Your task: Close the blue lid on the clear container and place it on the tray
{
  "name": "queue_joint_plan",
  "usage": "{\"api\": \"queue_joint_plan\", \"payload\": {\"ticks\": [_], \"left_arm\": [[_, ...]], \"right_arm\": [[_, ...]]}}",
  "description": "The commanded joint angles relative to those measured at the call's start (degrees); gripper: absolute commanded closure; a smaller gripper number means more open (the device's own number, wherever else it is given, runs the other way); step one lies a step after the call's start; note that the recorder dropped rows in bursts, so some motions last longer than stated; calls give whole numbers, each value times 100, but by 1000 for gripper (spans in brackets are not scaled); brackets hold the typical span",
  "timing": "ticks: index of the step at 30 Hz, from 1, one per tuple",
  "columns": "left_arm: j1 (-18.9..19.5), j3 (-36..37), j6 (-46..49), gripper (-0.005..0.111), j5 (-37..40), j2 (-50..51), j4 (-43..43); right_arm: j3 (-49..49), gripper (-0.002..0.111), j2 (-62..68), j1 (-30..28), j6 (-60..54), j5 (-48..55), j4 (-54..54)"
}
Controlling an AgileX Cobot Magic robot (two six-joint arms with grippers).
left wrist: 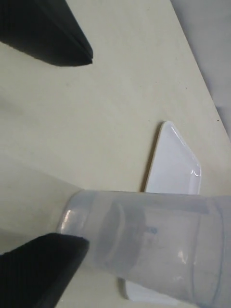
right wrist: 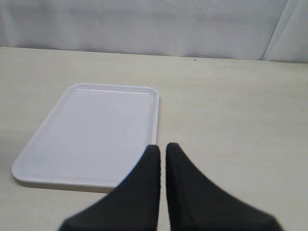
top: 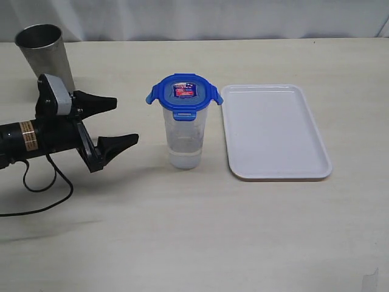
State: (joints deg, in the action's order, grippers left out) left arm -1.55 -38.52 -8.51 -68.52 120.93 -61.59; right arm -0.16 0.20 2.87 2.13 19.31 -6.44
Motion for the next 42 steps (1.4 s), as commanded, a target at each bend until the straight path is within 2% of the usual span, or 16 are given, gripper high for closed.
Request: {"api": "queue_joint_plan", "payload": {"ticks": [1, 6, 11, 14, 21, 23, 24, 29, 30, 32, 36, 38, 40, 42], "left_arm": [[-52, -265, 60, 19, -145, 298, -83], [-52, -346, 60, 19, -145, 334, -83], [-240, -357, 202, 19, -145, 334, -44], [-314, -357, 265, 19, -145, 334, -34], [-314, -357, 265, 19, -145, 334, -34], [-314, -357, 265, 19, -145, 334, -34], [-314, -357, 265, 19, -145, 334, -34], [-315, -357, 265, 19, -145, 334, -36], [-315, -357, 265, 19, -145, 334, -36], [-315, -357, 265, 19, -145, 334, -36], [-315, -357, 265, 19, -145, 334, -36], [-315, -357, 265, 19, -145, 334, -36], [-315, -357, 265, 19, -145, 334, -36], [-315, -357, 265, 19, -145, 334, -52]], "right_arm": [[16, 104, -20, -18, 5, 9, 19], [16, 104, -20, -18, 5, 9, 19], [16, 104, -20, -18, 5, 9, -2], [16, 104, -20, -18, 5, 9, -493], [16, 104, -20, -18, 5, -11, -557], [16, 104, -20, -18, 5, -539, -883], [16, 104, -20, -18, 5, -1317, -954], [16, 104, -20, -18, 21, -3294, -761], [16, 104, -20, -18, 468, -4171, -660], [16, 104, -20, -18, 1351, -4902, -244], [16, 104, 113, -18, 1744, -5874, -481], [-454, 104, 573, -18, 2166, -5948, -1098], [-1319, 104, 1272, -18, 2721, -5446, -1458], [-2308, 103, 2258, -18, 3304, -4994, -2363]]}}
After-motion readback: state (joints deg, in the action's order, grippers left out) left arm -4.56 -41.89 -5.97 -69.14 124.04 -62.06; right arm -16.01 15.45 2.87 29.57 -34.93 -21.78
